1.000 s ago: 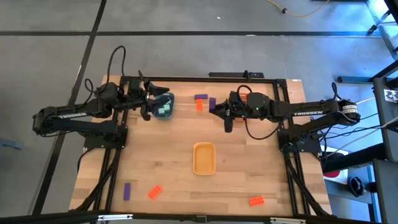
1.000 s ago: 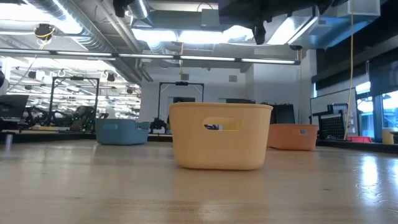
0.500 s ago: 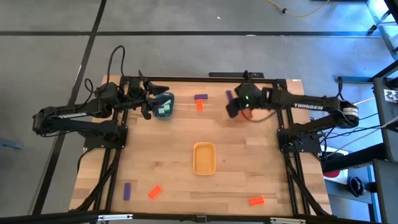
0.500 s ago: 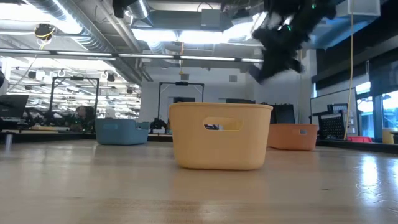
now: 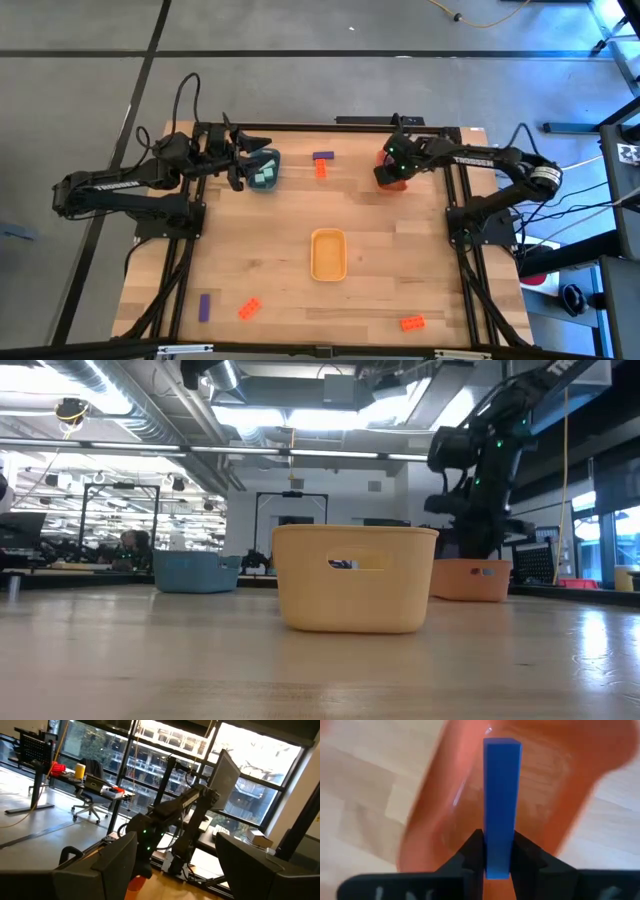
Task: Sort & place blocks by color
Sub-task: Put the bottom right purple block into the orange bin, then put the top purple block into the orange bin
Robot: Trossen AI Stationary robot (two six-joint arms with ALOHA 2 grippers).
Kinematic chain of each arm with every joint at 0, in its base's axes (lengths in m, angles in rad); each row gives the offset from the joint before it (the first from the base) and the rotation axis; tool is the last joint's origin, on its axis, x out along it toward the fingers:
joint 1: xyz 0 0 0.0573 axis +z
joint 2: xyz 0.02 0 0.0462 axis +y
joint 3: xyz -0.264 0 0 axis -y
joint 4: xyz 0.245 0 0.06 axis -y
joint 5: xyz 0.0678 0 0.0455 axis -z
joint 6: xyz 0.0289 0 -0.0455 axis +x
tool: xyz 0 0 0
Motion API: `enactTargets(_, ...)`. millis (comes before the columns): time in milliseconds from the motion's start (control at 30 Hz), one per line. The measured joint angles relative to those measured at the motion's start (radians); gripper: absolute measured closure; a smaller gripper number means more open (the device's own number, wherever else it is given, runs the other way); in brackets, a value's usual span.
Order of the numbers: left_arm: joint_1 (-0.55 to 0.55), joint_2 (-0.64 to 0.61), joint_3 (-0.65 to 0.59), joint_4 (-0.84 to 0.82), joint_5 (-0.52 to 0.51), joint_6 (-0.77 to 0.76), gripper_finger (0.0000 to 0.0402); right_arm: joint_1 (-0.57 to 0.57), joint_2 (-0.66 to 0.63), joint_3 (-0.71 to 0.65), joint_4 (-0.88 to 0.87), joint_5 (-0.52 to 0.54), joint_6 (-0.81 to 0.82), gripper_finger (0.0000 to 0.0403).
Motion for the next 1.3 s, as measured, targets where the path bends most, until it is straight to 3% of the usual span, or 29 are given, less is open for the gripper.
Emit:
enactTargets(333,0.0,0.0,0.0,0.0,0.0,0.0,0.014,-0.001,0.076,-0.019,0.093,0.016,0.045,0.0343)
enactTargets(667,0.0,0.0,0.0,0.0,0.0,0.0,0.014,-0.001,0.075,-0.019,0.092,0.024,0.041,0.0231)
enactTargets(1300,0.0,0.0,0.0,0.0,-0.03,0.078,0.014,0.0,-0.069,-0.001,0.094,0.086,-0.015,0.0222)
